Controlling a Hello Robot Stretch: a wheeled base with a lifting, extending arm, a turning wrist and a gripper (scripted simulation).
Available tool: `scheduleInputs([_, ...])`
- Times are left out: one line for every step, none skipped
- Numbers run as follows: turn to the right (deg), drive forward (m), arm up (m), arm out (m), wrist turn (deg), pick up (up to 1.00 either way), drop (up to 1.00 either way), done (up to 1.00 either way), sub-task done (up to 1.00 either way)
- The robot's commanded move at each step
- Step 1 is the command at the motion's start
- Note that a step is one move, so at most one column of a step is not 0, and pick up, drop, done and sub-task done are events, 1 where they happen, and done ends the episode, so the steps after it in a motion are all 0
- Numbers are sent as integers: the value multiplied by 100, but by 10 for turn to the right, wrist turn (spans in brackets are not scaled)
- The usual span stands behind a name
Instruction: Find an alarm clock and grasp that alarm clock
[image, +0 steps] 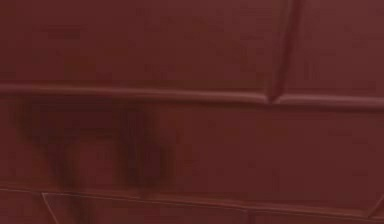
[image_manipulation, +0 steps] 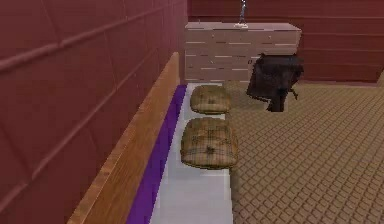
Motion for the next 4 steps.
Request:
scheduleInputs([-450,0,0,0,0,0,0,0,0])
scheduleInputs([-450,0,0,0,0,0,0,0,0])
scheduleInputs([-450,0,0,0,0,0,0,0,0])
scheduleInputs([-390,0,0,0,0,0,0,0,0])
